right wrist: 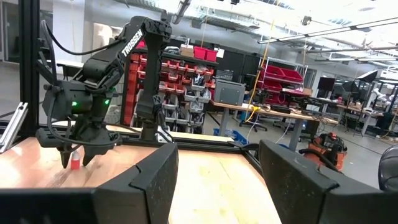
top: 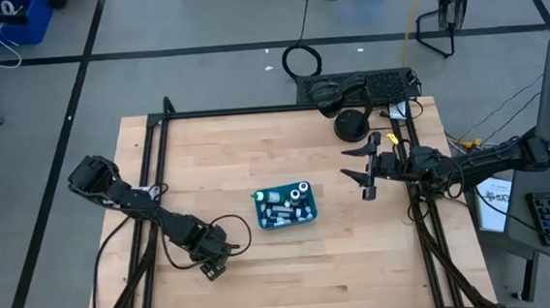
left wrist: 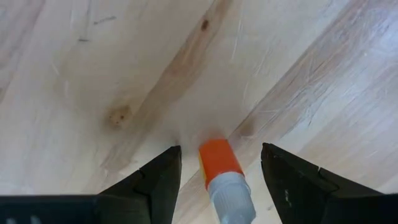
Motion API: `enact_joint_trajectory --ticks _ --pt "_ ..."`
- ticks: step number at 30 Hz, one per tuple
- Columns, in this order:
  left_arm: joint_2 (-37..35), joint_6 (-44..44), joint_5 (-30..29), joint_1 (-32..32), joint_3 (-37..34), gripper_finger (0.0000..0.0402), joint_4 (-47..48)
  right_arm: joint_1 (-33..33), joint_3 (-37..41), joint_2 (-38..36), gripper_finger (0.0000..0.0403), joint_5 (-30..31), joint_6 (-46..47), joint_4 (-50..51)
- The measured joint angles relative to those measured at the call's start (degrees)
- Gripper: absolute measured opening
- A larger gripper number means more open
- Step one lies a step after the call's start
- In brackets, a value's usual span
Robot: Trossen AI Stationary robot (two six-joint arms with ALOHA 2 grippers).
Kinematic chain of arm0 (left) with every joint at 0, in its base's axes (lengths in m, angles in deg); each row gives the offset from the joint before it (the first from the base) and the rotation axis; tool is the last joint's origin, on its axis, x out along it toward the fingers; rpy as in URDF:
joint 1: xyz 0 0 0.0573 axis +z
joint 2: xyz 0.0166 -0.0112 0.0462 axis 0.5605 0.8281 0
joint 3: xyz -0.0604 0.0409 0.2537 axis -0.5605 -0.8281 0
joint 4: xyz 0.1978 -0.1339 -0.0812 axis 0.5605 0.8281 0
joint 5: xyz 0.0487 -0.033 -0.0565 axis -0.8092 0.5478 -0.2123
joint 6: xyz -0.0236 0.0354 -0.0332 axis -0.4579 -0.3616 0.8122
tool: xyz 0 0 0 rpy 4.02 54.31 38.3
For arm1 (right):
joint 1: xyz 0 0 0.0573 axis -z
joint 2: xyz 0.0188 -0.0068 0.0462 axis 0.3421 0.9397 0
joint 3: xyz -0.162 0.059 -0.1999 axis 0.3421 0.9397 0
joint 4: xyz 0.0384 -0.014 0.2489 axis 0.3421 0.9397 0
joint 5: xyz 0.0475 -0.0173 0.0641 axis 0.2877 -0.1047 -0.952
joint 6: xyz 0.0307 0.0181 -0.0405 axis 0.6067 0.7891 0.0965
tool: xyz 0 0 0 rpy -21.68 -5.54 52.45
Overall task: Pick & Place food coloring
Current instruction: Put the small yellow food coloring bottle into the blue container
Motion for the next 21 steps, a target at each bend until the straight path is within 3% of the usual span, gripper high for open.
enact_joint_trajectory --ticks 5,11,15,21 --pt "0.0 0.0 0.3 -0.2 -0.1 0.0195 0.3 0.0 0.0 0.0 0.0212 0.0 0.0 0.4" --pt "0.0 -2.9 1.3 0.3 -0.2 0.0068 1.2 0.0 0.0 0.0 0.0212 0.0 0.0 0.3" --pt "0.0 -8.1 3.9 3.6 1.4 0.0062 1.4 0.0 0.0 0.0 0.0212 0.0 0.0 0.4" --pt "-0.2 -27.3 -5.9 10.9 14.4 0.0062 6.1 0.0 0.0 0.0 0.0212 0.0 -0.3 0.4"
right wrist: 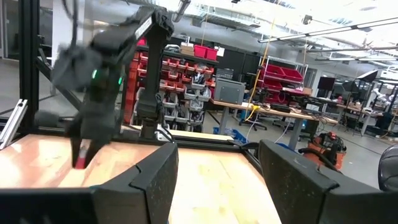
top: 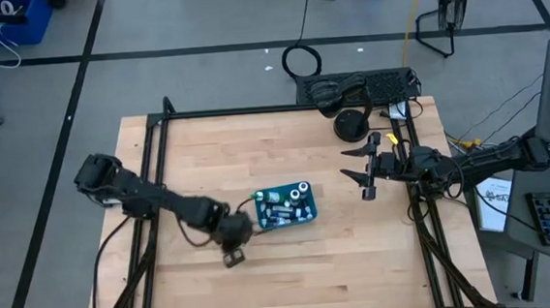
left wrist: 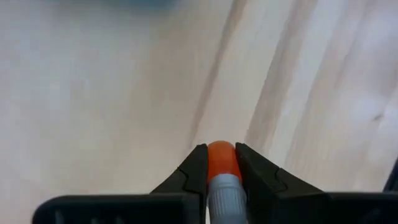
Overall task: Pick & Place food coloring
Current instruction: Put the small yellow food coloring bottle into the blue container
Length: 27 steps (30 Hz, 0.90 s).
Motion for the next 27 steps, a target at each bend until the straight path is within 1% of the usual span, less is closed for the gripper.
enact_joint_trajectory --ticks 5,8,12,15,18,21,27 --pt "0.4 -15.8 -7.1 6.7 14.6 0.0062 6.3 0.0 0.0 0.0 0.0212 0.0 -0.1 0.0" --pt "1.3 -22.1 -8.4 10.8 19.5 0.0062 7.4 0.0 0.0 0.0 0.0212 0.0 -0.1 0.3" --pt "5.2 -27.5 -7.3 15.2 20.5 0.0062 7.6 0.0 0.0 0.0 0.0212 0.0 -0.1 0.9" --pt "9.8 -30.9 -4.4 16.8 20.6 0.0061 7.8 0.0 0.0 0.0 0.0212 0.0 -0.1 1.6" --pt "14.3 -33.8 -1.7 17.0 20.6 0.0061 6.3 0.0 0.0 0.0 0.0212 0.0 -0.1 1.7" --pt "18.0 -34.8 0.0 17.0 20.6 0.0061 4.5 0.0 0.0 0.0 0.0212 0.0 -0.1 1.7" --pt "24.0 -34.7 0.4 16.9 20.9 0.0061 3.6 0.0 0.0 0.0 0.0212 0.0 -0.1 1.7"
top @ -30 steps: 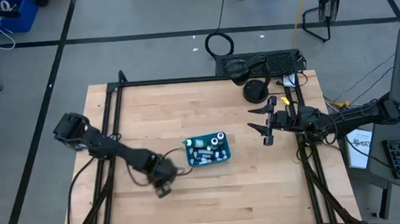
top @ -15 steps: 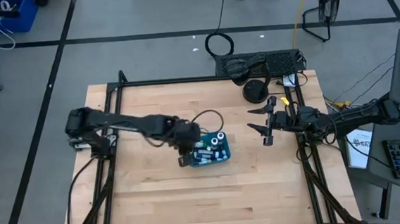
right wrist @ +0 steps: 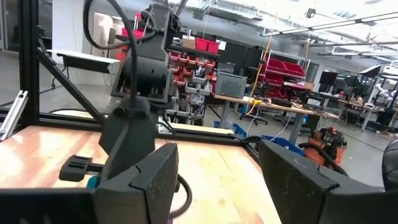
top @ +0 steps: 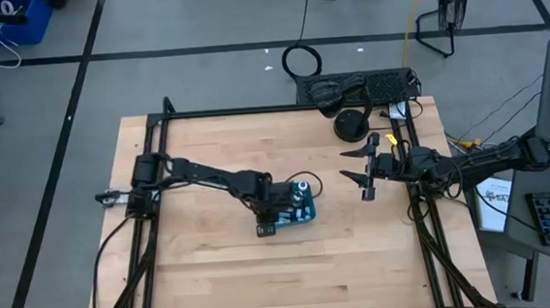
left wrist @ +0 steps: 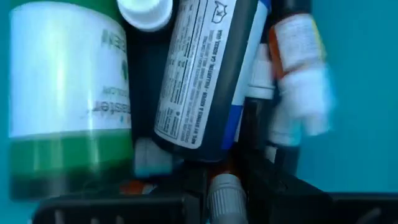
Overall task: Pick & Place food coloring
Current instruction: Put the small yellow food coloring bottle into the blue container, then return to Home Position
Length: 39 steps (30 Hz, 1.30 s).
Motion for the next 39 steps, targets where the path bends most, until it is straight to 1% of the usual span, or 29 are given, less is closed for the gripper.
enact_joint_trajectory --ticks 4,7,9,13,18,22,26,32,34,36,39 --pt "2.3 0.4 1.3 0.0 0.2 0.0061 -0.3 0.0 0.0 0.0 0.0212 0.0 0.0 0.1" --pt "2.6 0.7 2.0 0.0 0.2 0.0063 -0.7 0.0 0.0 0.0 0.0212 0.1 0.0 0.4" --pt "2.5 1.0 1.8 0.0 0.1 0.0081 -0.8 0.0 0.0 0.0 0.0212 0.1 0.0 0.4" --pt "2.4 1.9 2.2 0.0 0.0 0.0131 -1.0 0.0 0.0 0.0 0.0212 0.1 0.0 0.4" --pt "1.7 3.5 2.5 0.0 0.0 0.0162 -1.0 0.0 0.0 0.0 0.0212 0.2 0.0 0.4" --pt "-0.5 4.6 2.5 0.1 -0.4 0.0166 -0.8 0.0 0.0 0.0 0.0212 0.2 0.0 0.4" --pt "-4.3 5.8 2.5 0.1 -0.5 0.0158 -1.3 0.0 0.0 0.0 0.0212 0.2 0.0 0.4" --pt "-10.1 4.7 2.1 0.1 -0.4 0.0152 -5.8 0.0 0.0 0.0 0.0212 0.2 0.0 0.4" --pt "-12.4 4.2 1.1 0.1 -0.4 0.0152 -7.2 0.0 0.0 0.0 0.0212 0.2 0.0 0.4" --pt "-14.6 3.8 0.8 0.1 -0.3 0.0152 -7.0 0.0 0.0 0.0 0.0212 0.2 0.0 0.4" --pt "-18.9 0.6 0.4 0.1 -0.4 0.0152 -5.2 0.0 0.0 0.0 0.0212 0.2 0.0 0.3"
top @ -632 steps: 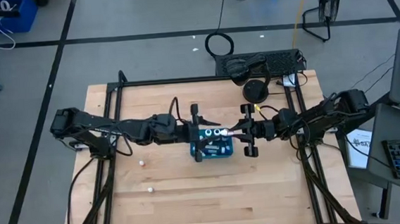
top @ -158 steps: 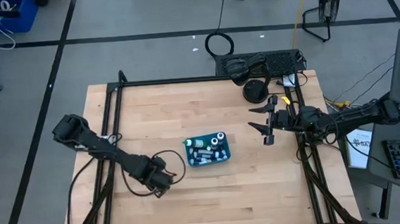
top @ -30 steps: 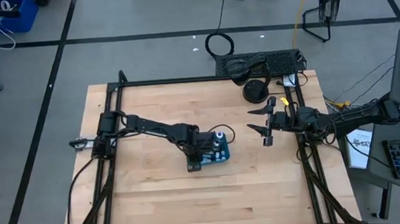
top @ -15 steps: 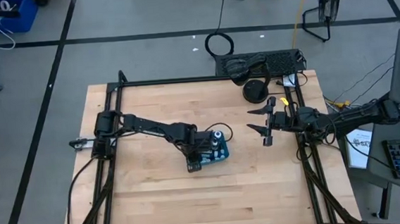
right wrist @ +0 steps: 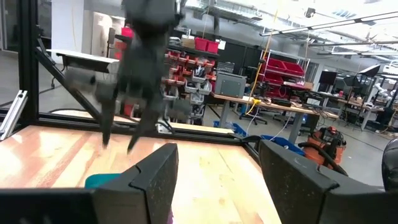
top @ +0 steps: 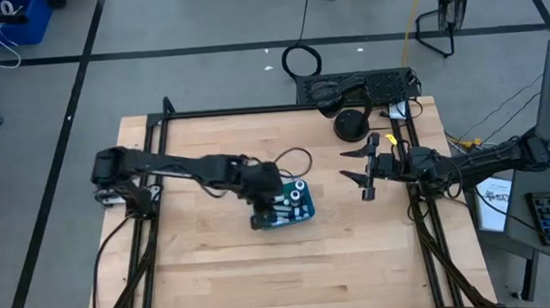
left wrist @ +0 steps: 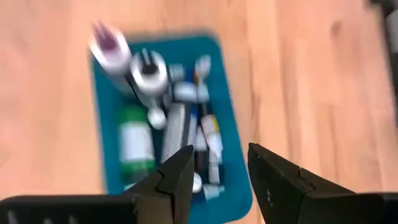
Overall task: Pick & Place food coloring
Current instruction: Return to Home Position
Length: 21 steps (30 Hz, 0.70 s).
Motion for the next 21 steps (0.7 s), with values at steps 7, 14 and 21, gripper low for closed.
enact_joint_trajectory --ticks 7,14,21 --pt "-18.6 -4.8 -9.5 -3.5 -7.7 0.0152 -6.7 0.0 0.0 -4.7 0.0212 0.0 0.4 2.5" --pt "-43.0 -5.7 -18.9 -5.1 -33.3 0.0152 -25.5 0.0 0.0 -12.6 0.0212 0.0 3.7 11.2" --pt "-65.8 -2.2 -20.9 -2.8 -55.3 0.0152 -33.4 0.0 0.0 -17.9 0.0212 0.4 5.1 19.6"
